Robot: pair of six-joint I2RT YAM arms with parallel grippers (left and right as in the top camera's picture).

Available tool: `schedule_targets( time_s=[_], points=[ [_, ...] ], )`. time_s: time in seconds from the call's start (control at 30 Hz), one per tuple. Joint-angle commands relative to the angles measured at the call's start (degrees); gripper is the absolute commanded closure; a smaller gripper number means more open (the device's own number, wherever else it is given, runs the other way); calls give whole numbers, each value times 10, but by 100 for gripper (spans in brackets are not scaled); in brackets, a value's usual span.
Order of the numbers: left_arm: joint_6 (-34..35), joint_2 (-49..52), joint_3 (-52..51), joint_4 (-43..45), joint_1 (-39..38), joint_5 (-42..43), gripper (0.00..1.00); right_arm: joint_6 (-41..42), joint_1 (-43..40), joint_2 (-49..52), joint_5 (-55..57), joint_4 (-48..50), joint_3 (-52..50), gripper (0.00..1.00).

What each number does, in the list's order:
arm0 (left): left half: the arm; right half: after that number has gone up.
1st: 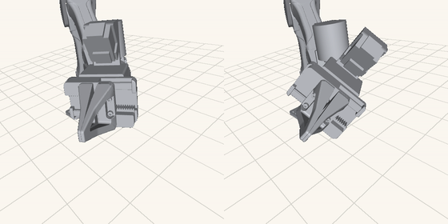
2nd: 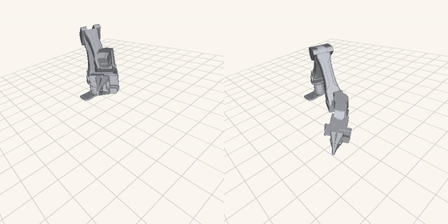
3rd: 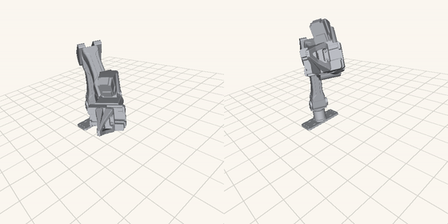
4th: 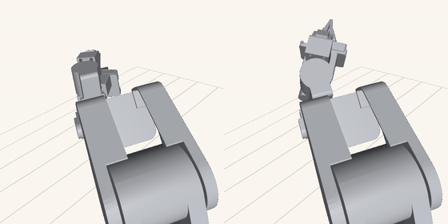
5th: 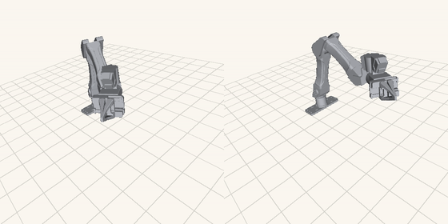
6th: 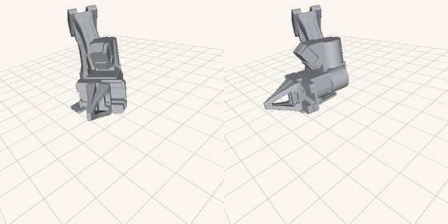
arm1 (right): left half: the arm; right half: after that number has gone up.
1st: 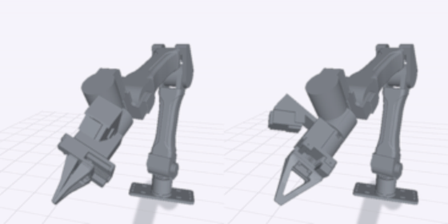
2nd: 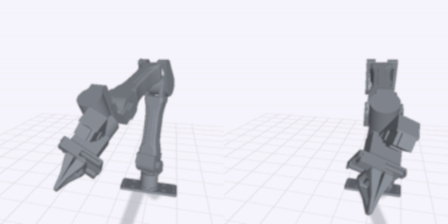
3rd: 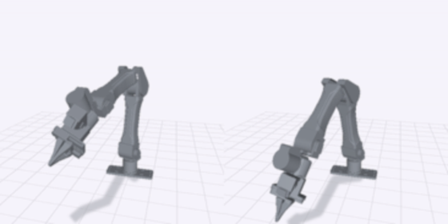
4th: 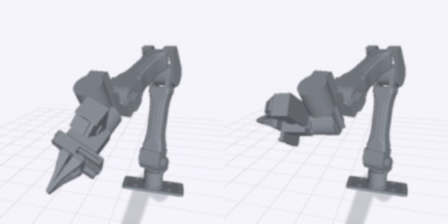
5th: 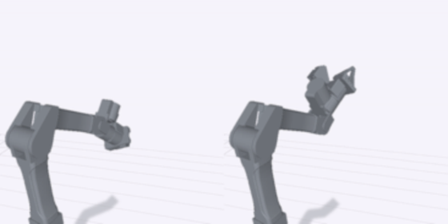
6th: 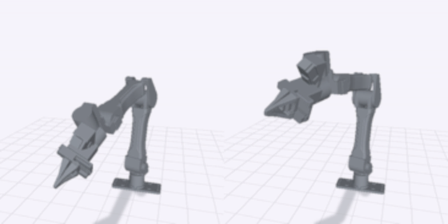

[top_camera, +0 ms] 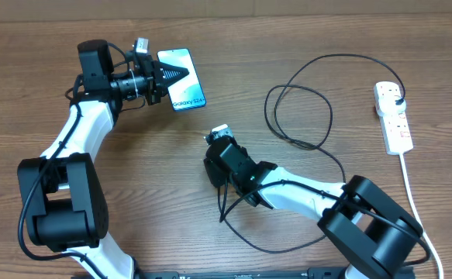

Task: Plug charger to phone and switch on socket
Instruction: 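Move the right gripper down to the black cable's USB-C plug, then grasp the USB-C plug end with the right gripper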

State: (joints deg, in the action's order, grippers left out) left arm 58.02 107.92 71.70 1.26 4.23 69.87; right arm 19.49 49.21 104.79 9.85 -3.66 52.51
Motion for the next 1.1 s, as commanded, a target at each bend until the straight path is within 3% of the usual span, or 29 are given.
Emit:
schedule_targets(
  time_s=[0.0,0.33,0.47,0.53,0.63,0.9,1.07],
  points=[
    [-15,1,5,2,0,17,96,2,2,18,23,9,16,48],
    [-15,1,5,2,0,17,96,2,2,47,42,20,28,60],
    [-15,1,5,2,0,17,96,2,2,64,42,3,47,73],
    [-15,1,5,2,0,17,96,4,2,66,43,-5,52,85],
    [-15,1,5,2,0,17,96,16,2,66,42,-19,59,96],
    [-77,1,5,-26,0,15,96,48,-16,21,-7,-185,144,96],
    [-118,1,5,-57,0,9,96,45,-77,-56,-188,-203,153,96]
  ],
)
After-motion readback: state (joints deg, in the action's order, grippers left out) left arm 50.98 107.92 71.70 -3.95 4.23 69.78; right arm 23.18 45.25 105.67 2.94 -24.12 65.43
